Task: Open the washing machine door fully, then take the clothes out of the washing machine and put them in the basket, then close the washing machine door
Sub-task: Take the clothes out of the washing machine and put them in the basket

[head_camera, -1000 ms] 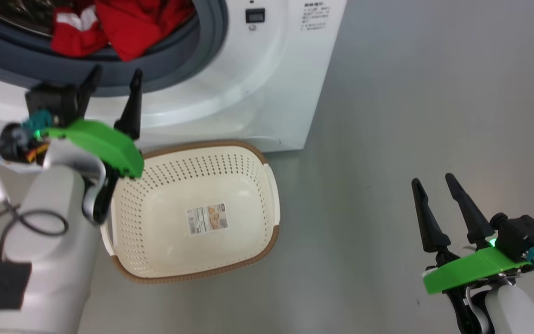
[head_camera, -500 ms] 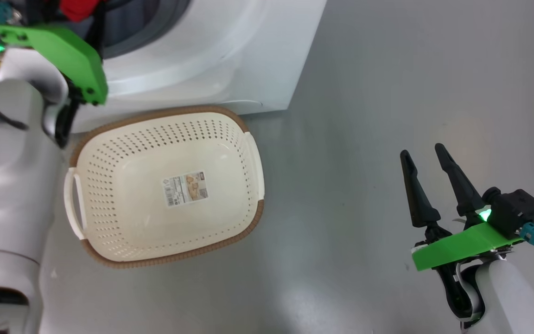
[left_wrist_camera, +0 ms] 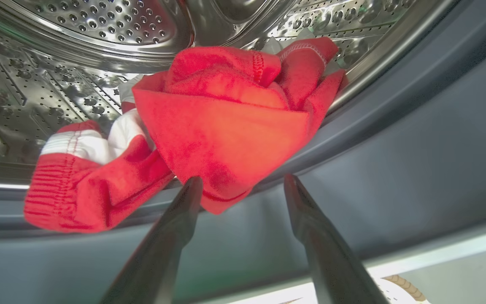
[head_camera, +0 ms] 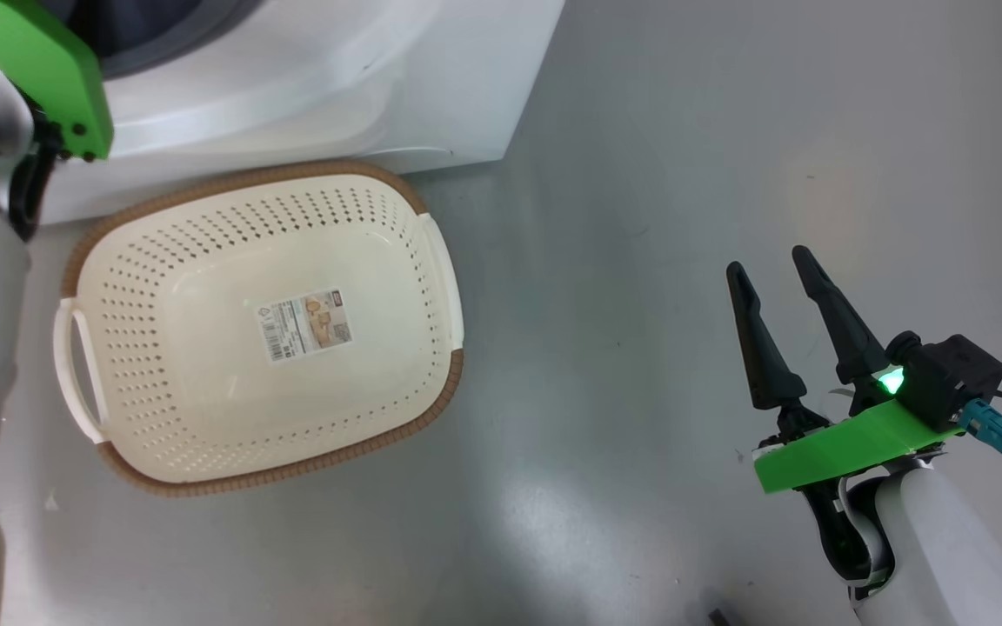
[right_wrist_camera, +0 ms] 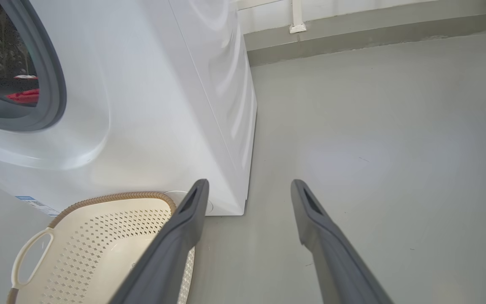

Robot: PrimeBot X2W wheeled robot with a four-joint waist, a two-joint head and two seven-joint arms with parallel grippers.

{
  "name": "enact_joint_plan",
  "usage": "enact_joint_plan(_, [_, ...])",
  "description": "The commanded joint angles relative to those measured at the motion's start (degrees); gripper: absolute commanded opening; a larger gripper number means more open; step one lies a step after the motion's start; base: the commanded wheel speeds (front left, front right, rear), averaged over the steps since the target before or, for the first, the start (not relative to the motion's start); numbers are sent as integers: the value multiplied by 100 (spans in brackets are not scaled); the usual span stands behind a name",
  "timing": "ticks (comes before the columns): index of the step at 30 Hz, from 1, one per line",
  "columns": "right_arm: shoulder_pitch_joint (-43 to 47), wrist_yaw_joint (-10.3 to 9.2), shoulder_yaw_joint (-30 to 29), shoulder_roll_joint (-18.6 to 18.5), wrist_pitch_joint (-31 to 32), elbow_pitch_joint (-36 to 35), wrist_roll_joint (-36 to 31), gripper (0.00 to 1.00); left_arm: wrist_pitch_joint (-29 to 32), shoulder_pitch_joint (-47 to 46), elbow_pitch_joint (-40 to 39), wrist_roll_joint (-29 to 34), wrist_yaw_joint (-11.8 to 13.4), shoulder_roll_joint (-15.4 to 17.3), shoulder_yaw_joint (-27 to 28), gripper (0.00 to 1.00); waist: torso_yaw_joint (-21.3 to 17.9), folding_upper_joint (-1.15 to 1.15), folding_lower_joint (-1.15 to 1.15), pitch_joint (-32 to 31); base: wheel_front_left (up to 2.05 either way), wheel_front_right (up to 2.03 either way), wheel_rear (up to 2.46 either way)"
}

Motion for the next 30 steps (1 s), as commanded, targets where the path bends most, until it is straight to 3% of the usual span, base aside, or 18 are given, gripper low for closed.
enact_joint_plan(1, [9,28,148,23,-37,-143,-35,100,-13,-170,-80,-21,-31,316,14,100,-58,0,0,78,0,0,0])
enact_joint_plan(23, [-13,28,214,51,-37,-269,-54,100,-280,-464,190,-60,-31,563,-318,100,-209,0,0,272,0,0,0])
enact_joint_plan(24, [-13,28,213,51,-37,-276,-55,100,-283,-465,195,-61,-31,563,-329,67,-210,0,0,270,0,0,0])
enact_joint_plan(26, [-9,28,213,49,-37,-288,-59,100,-287,-465,204,-64,-30,566,-348,27,-213,0,0,266,0,0,0])
enact_joint_plan(28, [-6,28,207,44,-37,-302,-61,100,-311,-464,210,-66,-27,565,-369,0,-214,0,0,259,0,0,0])
enact_joint_plan(30, [-6,28,198,39,-37,-310,-63,100,-362,-473,214,-63,-11,565,-392,0,-210,0,0,256,0,0,0])
